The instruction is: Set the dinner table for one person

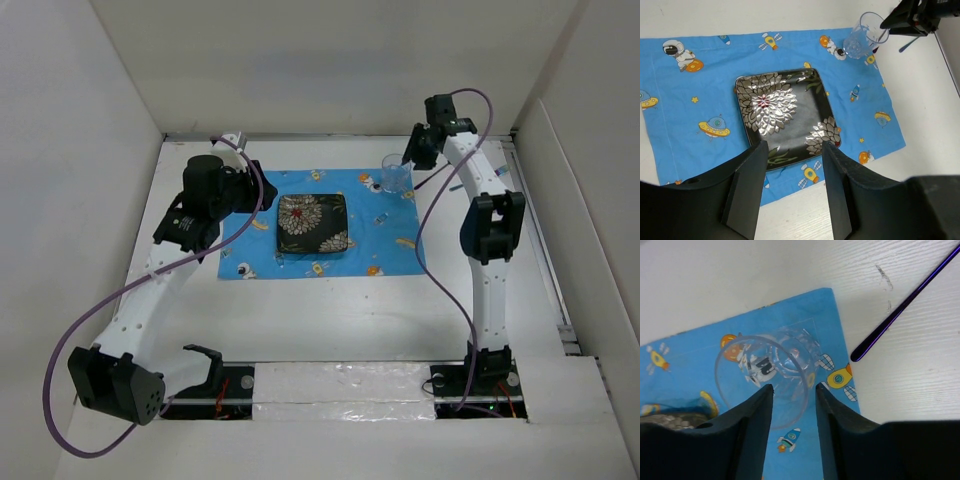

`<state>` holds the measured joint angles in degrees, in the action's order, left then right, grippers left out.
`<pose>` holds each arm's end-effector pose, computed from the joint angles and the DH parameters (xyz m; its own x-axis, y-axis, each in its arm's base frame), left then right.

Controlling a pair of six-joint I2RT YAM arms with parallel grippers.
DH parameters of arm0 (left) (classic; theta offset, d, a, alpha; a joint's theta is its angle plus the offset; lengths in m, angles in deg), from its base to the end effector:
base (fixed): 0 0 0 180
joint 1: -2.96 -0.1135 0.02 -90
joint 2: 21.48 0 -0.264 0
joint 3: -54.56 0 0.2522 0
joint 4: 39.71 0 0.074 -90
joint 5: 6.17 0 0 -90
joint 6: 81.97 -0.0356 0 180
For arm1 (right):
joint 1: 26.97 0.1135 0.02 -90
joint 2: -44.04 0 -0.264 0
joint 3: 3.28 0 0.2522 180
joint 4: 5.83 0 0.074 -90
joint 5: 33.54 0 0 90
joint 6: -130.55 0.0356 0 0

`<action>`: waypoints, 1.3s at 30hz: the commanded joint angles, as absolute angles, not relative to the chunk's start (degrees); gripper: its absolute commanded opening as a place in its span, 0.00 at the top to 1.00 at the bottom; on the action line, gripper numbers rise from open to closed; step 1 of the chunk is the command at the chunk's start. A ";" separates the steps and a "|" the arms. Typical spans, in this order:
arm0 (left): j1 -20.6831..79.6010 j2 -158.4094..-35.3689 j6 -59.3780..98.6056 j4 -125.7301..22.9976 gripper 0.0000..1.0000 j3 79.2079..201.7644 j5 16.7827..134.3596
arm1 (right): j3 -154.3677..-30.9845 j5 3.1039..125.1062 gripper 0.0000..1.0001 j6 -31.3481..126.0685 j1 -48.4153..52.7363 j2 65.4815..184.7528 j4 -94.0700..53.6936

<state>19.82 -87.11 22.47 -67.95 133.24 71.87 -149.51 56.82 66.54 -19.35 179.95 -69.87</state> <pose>0.2484 -0.0830 0.3824 -0.3613 -0.1454 -0.9210 0.3976 0.8694 -0.2932 0.5179 0.0695 0.2540 -0.7779 0.3380 -0.5297 0.2276 0.9373 0.2639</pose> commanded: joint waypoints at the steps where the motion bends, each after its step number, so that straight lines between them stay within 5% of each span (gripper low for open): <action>1: 19.75 -87.05 22.27 -66.30 0.56 134.32 72.23 | -147.22 61.56 0.54 69.36 -24.15 171.57 -61.97; 3: 19.75 -87.23 22.10 -66.56 0.56 134.41 72.58 | -145.63 62.18 0.54 69.90 -25.82 169.90 -58.80; 5: 19.75 -87.31 22.10 -66.74 0.56 134.41 72.84 | -142.83 59.56 0.93 70.51 -27.66 170.85 -56.26; 8: 19.75 -87.40 22.10 -66.92 0.57 134.41 73.11 | -143.51 58.14 1.00 70.52 -29.16 174.18 -56.51; 14: 19.75 -87.93 22.01 -67.88 0.57 134.50 73.11 | -153.25 51.38 0.96 69.29 -29.69 183.59 -60.72; 16: 19.75 -88.10 22.01 -68.32 0.57 134.67 72.85 | -159.49 50.84 0.82 69.29 -30.22 188.07 -62.91; 17: 19.75 -88.10 21.75 -68.67 0.57 134.67 73.11 | -162.99 50.06 0.67 69.29 -30.22 191.22 -64.14; 22: 19.75 -88.02 22.36 -68.33 0.57 133.80 72.67 | -162.59 47.94 0.51 67.19 -29.52 193.45 -63.89; 39: 19.75 -88.11 22.62 -66.74 0.57 134.06 70.12 | -165.67 42.76 0.55 62.18 -26.18 199.60 -74.08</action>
